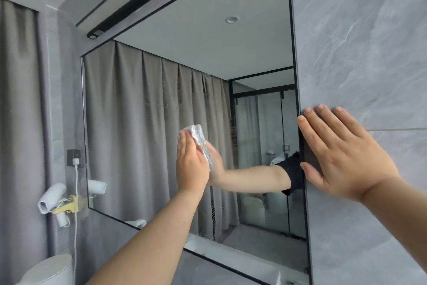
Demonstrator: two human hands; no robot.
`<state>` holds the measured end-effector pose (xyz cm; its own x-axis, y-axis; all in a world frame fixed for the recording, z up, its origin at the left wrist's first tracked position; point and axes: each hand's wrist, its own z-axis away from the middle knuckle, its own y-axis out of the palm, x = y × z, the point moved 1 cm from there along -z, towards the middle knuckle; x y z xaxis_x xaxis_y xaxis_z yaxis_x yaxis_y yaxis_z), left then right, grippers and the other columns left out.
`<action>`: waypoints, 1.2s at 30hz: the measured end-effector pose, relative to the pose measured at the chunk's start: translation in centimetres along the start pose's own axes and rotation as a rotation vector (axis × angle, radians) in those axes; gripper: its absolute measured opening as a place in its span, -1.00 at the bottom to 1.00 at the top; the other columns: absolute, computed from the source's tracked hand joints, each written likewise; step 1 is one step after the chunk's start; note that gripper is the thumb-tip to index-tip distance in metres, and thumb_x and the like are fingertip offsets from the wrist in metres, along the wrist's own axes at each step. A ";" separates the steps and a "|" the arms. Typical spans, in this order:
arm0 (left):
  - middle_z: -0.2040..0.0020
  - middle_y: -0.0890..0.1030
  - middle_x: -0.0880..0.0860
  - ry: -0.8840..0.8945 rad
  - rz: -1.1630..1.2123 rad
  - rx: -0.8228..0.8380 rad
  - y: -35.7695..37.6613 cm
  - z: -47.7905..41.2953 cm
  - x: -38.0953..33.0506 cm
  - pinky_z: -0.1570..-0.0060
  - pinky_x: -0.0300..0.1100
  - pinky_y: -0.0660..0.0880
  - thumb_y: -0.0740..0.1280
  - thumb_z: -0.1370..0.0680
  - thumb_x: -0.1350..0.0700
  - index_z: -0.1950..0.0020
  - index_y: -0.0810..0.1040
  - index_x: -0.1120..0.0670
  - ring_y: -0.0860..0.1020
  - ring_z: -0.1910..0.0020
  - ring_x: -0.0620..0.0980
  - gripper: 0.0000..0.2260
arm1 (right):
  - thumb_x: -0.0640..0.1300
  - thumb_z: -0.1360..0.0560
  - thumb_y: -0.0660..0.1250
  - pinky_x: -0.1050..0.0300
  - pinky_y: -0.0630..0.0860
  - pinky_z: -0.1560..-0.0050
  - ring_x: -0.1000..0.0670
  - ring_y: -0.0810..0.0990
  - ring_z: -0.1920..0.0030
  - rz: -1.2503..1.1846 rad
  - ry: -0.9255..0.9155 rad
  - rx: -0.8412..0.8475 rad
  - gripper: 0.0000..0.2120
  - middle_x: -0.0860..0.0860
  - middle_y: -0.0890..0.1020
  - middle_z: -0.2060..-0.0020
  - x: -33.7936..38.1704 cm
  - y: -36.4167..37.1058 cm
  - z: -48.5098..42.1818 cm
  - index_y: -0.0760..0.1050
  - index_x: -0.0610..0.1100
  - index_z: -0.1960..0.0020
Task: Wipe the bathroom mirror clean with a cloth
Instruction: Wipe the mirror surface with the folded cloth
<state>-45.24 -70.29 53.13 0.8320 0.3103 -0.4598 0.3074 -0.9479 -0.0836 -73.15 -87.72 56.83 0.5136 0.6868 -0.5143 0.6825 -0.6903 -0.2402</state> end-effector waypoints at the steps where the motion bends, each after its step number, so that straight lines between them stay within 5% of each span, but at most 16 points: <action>1: -0.62 0.08 0.08 -0.115 0.001 -0.004 -0.4 0.2 1.5 -0.56 -0.14 -0.02 0.02 -0.66 0.23 -0.60 0.12 0.15 -0.01 -0.59 -0.10 -0.52 | 0.18 -0.48 0.11 -0.31 0.17 -0.50 -0.36 0.33 -0.46 -0.002 0.003 0.000 -0.23 -0.32 0.39 -0.44 0.0 0.0 0.0 0.29 -0.36 -0.49; 4: -0.61 0.08 0.19 -0.329 0.005 0.007 -1.2 0.3 4.1 -0.49 -0.28 -0.12 0.06 -0.64 0.27 -0.58 0.14 0.23 0.02 -0.60 0.04 -0.52 | 0.17 -0.47 0.12 -0.31 0.19 -0.49 -0.37 0.35 -0.45 -0.013 0.010 -0.003 -0.23 -0.32 0.40 -0.43 0.1 0.0 0.0 0.31 -0.36 -0.48; 9: -0.62 -0.06 0.19 -0.439 0.038 0.082 -1.2 -0.8 3.5 -0.41 -0.33 -0.18 0.02 -0.64 0.31 -0.59 0.06 0.27 -0.08 -0.61 0.05 -0.51 | 0.15 -0.48 0.13 -0.28 0.24 -0.47 -0.34 0.40 -0.42 -0.055 0.008 -0.012 -0.27 -0.29 0.43 -0.41 0.0 -0.6 0.0 0.34 -0.35 -0.47; 13: -0.63 -0.09 0.15 -0.431 0.034 0.114 -1.9 -2.9 3.2 -0.44 -0.30 -0.14 0.02 -0.66 0.29 -0.59 0.05 0.25 -0.08 -0.61 0.03 -0.51 | 0.09 -0.49 0.09 -0.17 0.38 -0.09 -0.28 0.51 -0.02 -0.119 0.243 -0.111 -0.33 -0.26 0.56 -0.16 0.5 -2.5 -4.6 0.36 -0.34 -0.43; 16: -0.63 -0.05 0.13 -0.440 0.051 0.077 -2.2 -5.5 2.9 -0.48 -0.27 -0.10 0.02 -0.66 0.28 -0.59 0.08 0.24 -0.03 -0.60 0.02 -0.52 | 0.10 -0.47 0.11 -0.22 0.25 -0.26 -0.34 0.41 -0.21 -0.171 0.404 -0.160 -0.24 -0.36 0.39 -0.38 -0.3 -3.2 -8.5 0.19 -0.39 -0.50; 21: -0.63 -0.01 0.10 -0.372 0.078 0.012 -2.3 -9.2 3.1 -0.51 -0.26 -0.13 0.01 -0.67 0.24 -0.60 0.10 0.21 -0.04 -0.60 -0.02 -0.54 | 0.15 -0.52 0.05 -0.26 0.11 -0.52 -0.38 0.27 -0.46 -0.101 0.321 -0.170 -0.23 -0.36 0.36 -0.43 -0.4 -0.7 -7.9 0.22 -0.42 -0.50; 27: -0.63 0.01 0.06 -0.173 0.127 -0.058 -1.7 -13.3 -1.7 -0.50 -0.32 -0.13 0.01 -0.66 0.26 -0.60 0.12 0.18 -0.03 -0.60 -0.07 -0.53 | 0.17 -0.54 0.05 -0.28 0.12 -0.51 -0.39 0.29 -0.45 -0.072 0.305 -0.195 -0.23 -0.37 0.37 -0.42 -0.5 -0.3 -8.1 0.24 -0.43 -0.48; 36: -0.58 0.15 0.24 0.642 0.142 0.087 0.6 -10.3 -17.4 -0.57 -0.10 -0.04 -0.08 -0.57 0.15 -0.55 0.17 0.30 0.06 -0.59 0.12 -0.45 | 0.19 -0.53 0.05 -0.26 0.11 -0.53 -0.38 0.29 -0.46 -0.081 0.303 -0.193 -0.22 -0.36 0.39 -0.42 -0.5 -0.4 -8.0 0.25 -0.41 -0.49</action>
<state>-54.74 -75.49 70.19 0.9799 0.1376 0.1447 0.1585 -0.9767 -0.1447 -69.51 -85.92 63.75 0.5645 0.7939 -0.2259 0.7982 -0.5948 -0.0960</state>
